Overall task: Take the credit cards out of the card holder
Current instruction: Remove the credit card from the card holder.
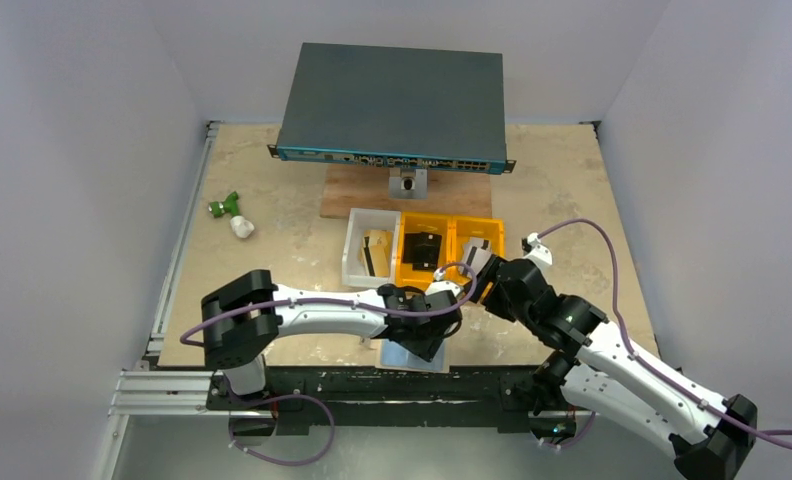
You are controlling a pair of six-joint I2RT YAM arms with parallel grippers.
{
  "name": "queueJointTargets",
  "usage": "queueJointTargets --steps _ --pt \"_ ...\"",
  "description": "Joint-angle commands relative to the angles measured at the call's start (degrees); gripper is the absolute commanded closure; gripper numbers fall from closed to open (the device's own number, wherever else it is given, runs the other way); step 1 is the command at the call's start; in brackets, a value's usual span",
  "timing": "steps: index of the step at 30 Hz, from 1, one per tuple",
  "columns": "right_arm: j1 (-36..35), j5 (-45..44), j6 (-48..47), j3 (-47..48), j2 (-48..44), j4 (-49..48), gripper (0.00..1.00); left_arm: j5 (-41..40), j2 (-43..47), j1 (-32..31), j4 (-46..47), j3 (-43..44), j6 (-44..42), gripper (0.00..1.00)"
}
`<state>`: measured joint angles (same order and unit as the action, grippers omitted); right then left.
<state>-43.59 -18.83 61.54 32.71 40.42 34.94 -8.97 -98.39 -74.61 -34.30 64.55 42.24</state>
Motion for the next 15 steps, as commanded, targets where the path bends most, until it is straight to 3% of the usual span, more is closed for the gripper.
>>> queueJointTargets --steps 1,10,15 --pt "0.0 -1.3 0.8 -0.6 -0.1 -0.2 0.36 1.3 -1.4 -0.4 6.0 -1.5 -1.1 0.50" --pt "-0.1 -0.3 0.1 -0.8 1.7 -1.6 0.37 1.6 -4.0 -0.4 7.4 -4.8 0.5 0.54" --pt "-0.1 0.2 -0.5 -0.6 2.4 -1.8 0.37 0.8 -6.6 -0.4 5.4 -5.0 2.2 0.63"
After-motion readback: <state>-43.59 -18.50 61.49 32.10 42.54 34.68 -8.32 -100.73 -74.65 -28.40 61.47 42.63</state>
